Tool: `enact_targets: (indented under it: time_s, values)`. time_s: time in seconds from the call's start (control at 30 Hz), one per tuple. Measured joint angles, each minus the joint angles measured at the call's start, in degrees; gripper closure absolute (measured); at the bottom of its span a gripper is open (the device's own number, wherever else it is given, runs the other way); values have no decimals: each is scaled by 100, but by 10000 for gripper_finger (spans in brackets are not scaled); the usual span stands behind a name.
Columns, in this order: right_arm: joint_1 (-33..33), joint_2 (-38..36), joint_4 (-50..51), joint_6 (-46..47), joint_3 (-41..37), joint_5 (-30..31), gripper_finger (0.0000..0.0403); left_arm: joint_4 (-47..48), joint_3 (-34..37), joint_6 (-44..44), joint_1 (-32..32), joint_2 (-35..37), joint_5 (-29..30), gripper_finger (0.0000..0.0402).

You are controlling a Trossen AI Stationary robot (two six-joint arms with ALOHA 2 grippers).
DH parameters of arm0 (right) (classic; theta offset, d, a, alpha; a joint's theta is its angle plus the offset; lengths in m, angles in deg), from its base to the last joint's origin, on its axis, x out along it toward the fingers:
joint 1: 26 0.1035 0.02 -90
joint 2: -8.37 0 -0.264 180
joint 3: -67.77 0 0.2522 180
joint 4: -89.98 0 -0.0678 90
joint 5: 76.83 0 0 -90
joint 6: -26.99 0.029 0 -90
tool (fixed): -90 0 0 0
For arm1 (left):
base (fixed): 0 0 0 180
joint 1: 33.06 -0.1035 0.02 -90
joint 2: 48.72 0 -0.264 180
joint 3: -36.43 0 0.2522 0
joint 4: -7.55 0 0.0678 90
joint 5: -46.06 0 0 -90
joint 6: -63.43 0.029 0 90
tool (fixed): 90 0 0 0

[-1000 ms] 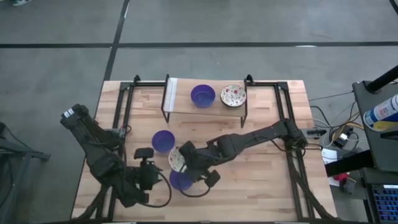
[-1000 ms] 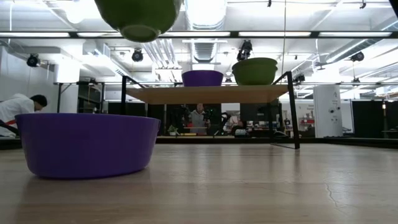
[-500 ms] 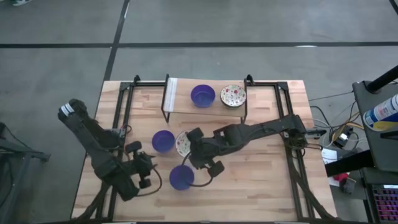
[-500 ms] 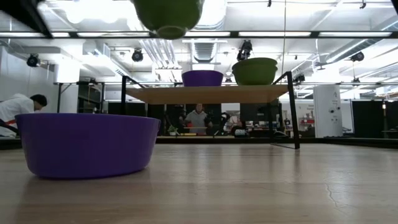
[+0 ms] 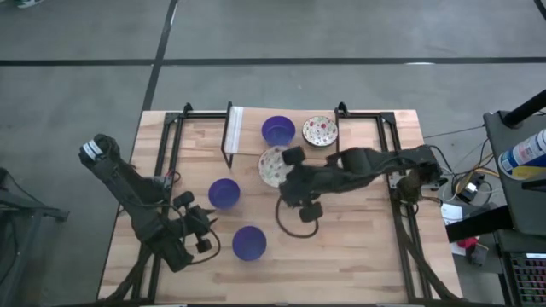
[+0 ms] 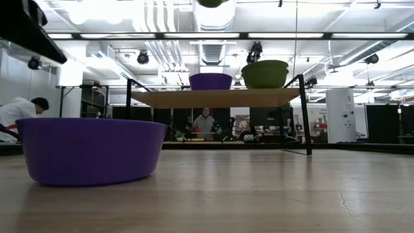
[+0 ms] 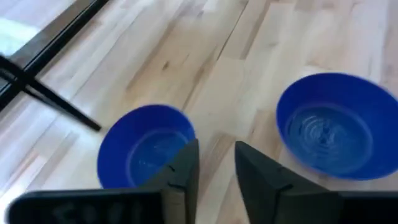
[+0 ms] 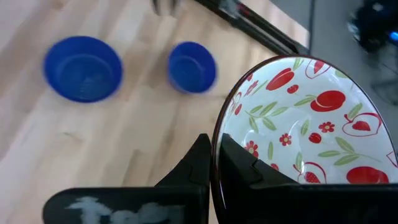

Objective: Pick & Place Mini bowls
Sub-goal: Stack the white patterned bowl on top of the stacked white patterned bowls on the shelf

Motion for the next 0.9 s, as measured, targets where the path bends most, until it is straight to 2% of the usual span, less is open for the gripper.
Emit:
enact_targets:
  time_s: [0.17, 0.27, 0.37, 0.63, 0.9]
  values:
    - [-126, -159, 305, 256, 0, 250, 392, -165, -5, 261, -2, 93, 360, 379]
    - [-216, -170, 470, 348, -9, 238, 392, -166, -5, 200, -31, 120, 564, 398]
    - [-310, -156, 596, 380, -14, 235, 392, -173, -5, 196, -50, 148, 623, 386]
    - [-650, -164, 854, 591, -98, 250, 392, -223, -16, 94, -52, 150, 933, 309]
    - [-1283, -430, 866, 1137, -196, 526, 392, -362, -10, 142, -52, 148, 1389, 301]
